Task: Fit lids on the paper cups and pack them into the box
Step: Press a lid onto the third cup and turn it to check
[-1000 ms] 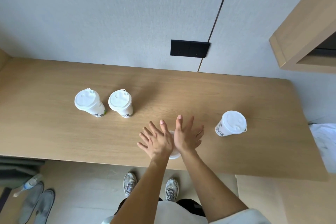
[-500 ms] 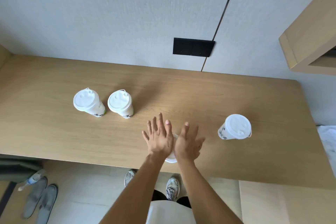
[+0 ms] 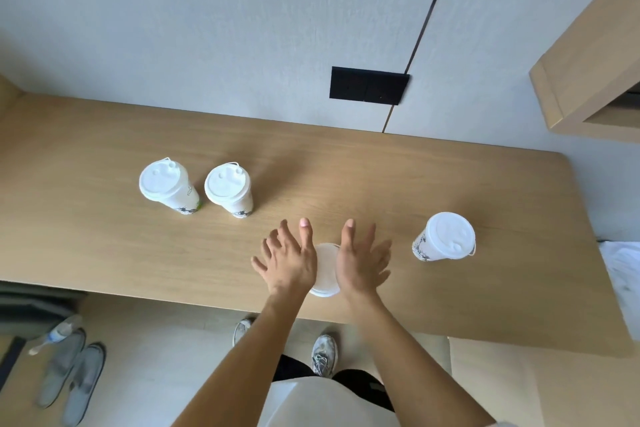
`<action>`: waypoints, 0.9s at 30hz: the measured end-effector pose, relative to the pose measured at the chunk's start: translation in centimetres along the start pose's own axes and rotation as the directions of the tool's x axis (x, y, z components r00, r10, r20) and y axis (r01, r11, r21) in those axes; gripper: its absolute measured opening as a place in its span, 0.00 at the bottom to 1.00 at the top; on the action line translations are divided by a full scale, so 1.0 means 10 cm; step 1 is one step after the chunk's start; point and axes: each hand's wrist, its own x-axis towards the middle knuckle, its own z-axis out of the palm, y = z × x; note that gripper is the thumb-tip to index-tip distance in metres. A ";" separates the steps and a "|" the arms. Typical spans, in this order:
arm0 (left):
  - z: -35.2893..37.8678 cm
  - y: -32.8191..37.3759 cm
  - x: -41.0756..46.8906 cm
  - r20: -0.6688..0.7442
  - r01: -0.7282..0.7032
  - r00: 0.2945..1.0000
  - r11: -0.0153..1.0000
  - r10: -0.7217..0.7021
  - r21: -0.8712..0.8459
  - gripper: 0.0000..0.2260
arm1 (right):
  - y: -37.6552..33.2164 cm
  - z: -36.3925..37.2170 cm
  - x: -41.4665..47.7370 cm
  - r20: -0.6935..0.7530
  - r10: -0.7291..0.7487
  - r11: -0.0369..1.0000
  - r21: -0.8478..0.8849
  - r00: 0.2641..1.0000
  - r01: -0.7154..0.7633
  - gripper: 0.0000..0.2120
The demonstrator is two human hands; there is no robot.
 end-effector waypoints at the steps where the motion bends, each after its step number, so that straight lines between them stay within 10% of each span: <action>1: 0.05 -0.01 -0.01 0.038 0.033 0.999 0.999 -0.034 0.018 0.34 | -0.03 0.03 0.03 0.002 -0.043 0.998 -0.042 0.999 0.043 0.34; 13: 0.20 0.01 0.02 0.029 0.035 0.999 0.999 -0.035 0.025 0.27 | -0.07 0.08 0.06 -0.028 -0.069 0.997 -0.030 0.997 0.068 0.35; 23: -0.09 0.19 0.35 -0.080 -0.542 0.815 0.803 0.574 0.247 0.34 | 0.09 0.09 -0.25 0.243 0.368 0.787 0.432 0.897 -0.440 0.43; 27: -0.13 0.19 0.23 -0.184 -0.412 0.887 0.906 0.423 0.094 0.34 | 0.08 -0.05 -0.23 0.136 0.284 0.884 0.347 0.949 -0.314 0.42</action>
